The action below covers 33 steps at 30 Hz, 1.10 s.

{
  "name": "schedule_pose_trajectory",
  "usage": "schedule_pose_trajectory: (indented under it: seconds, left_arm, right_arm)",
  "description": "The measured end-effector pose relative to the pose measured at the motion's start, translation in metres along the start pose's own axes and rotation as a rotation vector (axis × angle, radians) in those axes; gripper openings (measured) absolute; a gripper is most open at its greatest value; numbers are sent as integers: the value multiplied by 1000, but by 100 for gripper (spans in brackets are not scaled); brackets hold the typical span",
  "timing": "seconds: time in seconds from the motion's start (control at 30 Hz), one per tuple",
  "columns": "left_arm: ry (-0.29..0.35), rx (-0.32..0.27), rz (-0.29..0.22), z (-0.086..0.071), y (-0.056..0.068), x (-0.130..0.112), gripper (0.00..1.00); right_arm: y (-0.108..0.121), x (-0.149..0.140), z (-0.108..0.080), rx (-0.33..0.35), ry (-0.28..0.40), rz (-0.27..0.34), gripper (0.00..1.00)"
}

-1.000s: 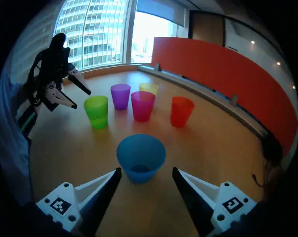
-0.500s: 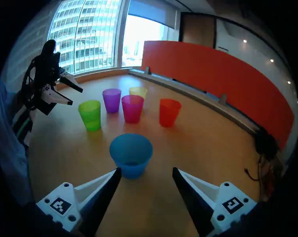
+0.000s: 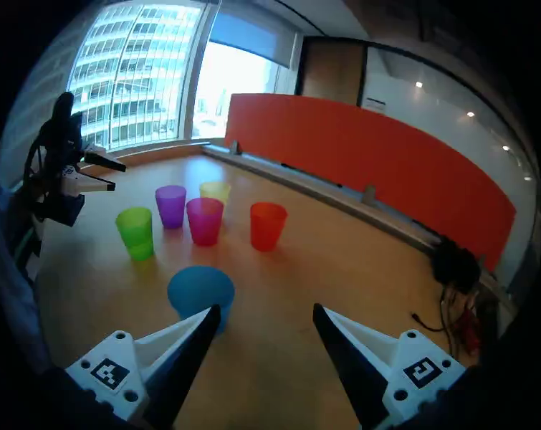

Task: Pour water

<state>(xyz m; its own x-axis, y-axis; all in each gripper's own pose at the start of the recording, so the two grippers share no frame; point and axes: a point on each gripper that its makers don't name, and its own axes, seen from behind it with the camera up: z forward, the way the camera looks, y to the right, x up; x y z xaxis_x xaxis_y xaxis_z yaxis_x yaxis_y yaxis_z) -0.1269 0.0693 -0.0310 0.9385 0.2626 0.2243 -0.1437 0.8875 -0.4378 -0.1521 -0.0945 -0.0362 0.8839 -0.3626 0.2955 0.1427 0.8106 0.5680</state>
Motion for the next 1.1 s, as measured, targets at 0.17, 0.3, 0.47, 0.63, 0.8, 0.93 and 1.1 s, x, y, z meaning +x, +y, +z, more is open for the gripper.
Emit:
schedule_pose_trajectory:
  seconds: [0.17,0.3,0.47,0.63,0.8,0.93,1.1]
  left_arm:
    - [50,32,-19,1,-7,11,97]
    - [91,59,-37,0,-12,21,96]
    - [150,103,-73,-6,-18,35,97]
    - [191,137,-111,-12,-25,44,96]
    - [239,195,-138,-19,-32,53,97]
    - [270,244,-140,-25,-37,61,96]
    - [310,291,-156,-33,-42,70,96]
  right_arm:
    - [13,18,-3,-75,67,36,100]
    - [20,31,-5,-132,123,66,100]
    - [32,44,-10,-211,187,105,100]
    - [45,51,-18,-297,241,147,100]
    - [54,68,-29,-382,316,186,100]
    - [54,80,-37,-426,372,203,100]
    - [66,83,-46,-520,407,216,100]
